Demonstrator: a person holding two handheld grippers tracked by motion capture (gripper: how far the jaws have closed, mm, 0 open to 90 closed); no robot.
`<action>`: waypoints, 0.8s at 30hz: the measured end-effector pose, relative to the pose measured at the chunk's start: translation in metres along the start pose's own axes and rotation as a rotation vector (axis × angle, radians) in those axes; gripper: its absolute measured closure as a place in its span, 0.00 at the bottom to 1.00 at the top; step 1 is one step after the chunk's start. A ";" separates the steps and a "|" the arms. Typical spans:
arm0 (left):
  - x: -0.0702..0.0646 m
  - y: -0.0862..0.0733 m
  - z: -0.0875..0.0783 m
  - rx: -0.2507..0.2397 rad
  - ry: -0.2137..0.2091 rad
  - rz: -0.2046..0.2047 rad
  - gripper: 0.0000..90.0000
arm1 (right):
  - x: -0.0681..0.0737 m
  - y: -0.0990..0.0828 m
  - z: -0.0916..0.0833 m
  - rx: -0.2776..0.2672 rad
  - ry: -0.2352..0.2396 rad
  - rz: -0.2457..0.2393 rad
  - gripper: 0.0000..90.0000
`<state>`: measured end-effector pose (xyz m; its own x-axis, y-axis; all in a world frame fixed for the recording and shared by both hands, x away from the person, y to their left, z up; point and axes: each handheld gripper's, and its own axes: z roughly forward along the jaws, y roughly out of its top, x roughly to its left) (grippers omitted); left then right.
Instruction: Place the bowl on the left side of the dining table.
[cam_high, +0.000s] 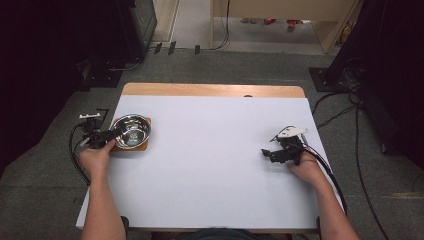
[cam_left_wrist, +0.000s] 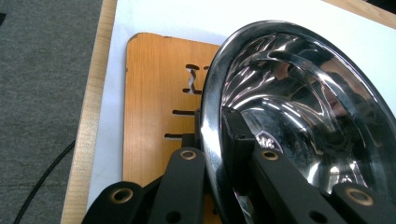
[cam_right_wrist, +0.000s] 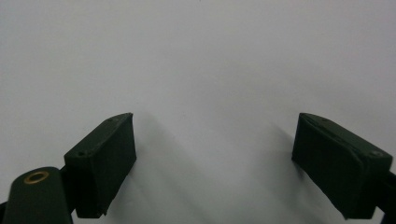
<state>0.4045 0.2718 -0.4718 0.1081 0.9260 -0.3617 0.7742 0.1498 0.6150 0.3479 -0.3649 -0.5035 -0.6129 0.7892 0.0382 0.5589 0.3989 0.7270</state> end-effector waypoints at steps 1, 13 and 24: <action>0.001 0.000 0.000 0.003 -0.002 -0.005 0.97 | 0.000 0.000 0.000 0.000 0.000 0.000 0.14; -0.001 0.000 0.000 -0.007 -0.040 0.000 0.78 | 0.000 0.000 0.000 0.000 0.000 0.000 0.14; -0.004 0.002 0.000 -0.023 -0.043 0.022 0.54 | 0.000 0.000 0.000 0.000 0.000 0.000 0.14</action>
<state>0.4051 0.2681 -0.4689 0.1523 0.9136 -0.3770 0.7567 0.1376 0.6392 0.3480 -0.3649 -0.5035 -0.6131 0.7891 0.0381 0.5587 0.3990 0.7271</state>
